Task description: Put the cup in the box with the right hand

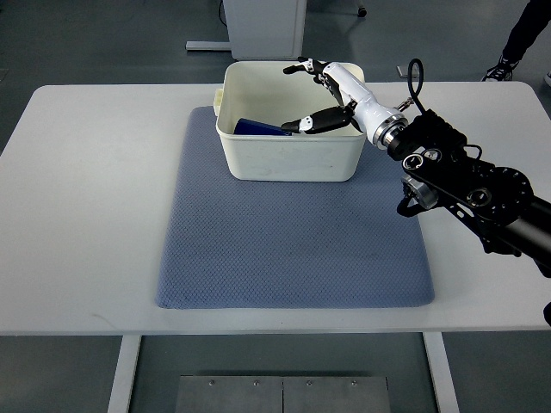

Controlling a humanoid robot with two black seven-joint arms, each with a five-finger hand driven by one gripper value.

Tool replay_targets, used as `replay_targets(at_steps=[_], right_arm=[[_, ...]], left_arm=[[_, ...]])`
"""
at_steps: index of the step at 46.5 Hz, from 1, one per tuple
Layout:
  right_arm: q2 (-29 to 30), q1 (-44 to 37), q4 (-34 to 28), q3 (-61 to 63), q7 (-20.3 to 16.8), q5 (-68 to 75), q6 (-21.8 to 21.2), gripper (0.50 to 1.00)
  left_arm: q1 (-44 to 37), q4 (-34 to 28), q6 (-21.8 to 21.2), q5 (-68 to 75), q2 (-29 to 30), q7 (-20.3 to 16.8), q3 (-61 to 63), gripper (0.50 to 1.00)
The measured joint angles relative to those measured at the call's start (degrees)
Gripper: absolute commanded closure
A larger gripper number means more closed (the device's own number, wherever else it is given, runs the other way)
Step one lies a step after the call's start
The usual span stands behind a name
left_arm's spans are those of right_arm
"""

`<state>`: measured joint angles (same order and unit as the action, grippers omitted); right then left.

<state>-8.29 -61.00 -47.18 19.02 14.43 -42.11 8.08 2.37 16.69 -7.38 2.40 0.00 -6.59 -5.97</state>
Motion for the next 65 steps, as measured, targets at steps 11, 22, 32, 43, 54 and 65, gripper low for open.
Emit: replay_targets(at_steps=[11, 22, 32, 43, 54, 65], right_arm=[[-4.77, -0.89, -3.43, 0.2, -0.16, 2.27, 0.0, 0.509], [-10.85, -1.15, -6.52, 0.45, -0.27, 6.09, -0.43, 0.507], [-13.19, 1.97, -6.59, 6.67, -1.59, 8.0, -2.69, 0.507], [-13.2, 8.92, -5.79, 21.42, -6.7, 8.02, -7.44, 0.507], [-12.12, 13.39, -0.99, 30.9, -7.59, 8.02, -8.88, 0.505], [-8.42, 15.94, 1.9, 39.34, -10.61, 8.01, -10.49, 0.505]], left_arm=[[0.0, 0.0, 0.0, -0.01, 0.0, -0.01, 0.0, 0.5], [0.0, 0.02, 0.0, -0.01, 0.0, 0.0, 0.0, 0.5], [0.0, 0.02, 0.0, -0.01, 0.0, -0.01, 0.0, 0.5], [0.01, 0.04, 0.0, -0.01, 0.0, -0.01, -0.01, 0.5], [0.01, 0.01, 0.0, -0.01, 0.0, 0.0, -0.01, 0.5], [-0.01, 0.0, 0.0, -0.01, 0.0, 0.01, 0.01, 0.5]])
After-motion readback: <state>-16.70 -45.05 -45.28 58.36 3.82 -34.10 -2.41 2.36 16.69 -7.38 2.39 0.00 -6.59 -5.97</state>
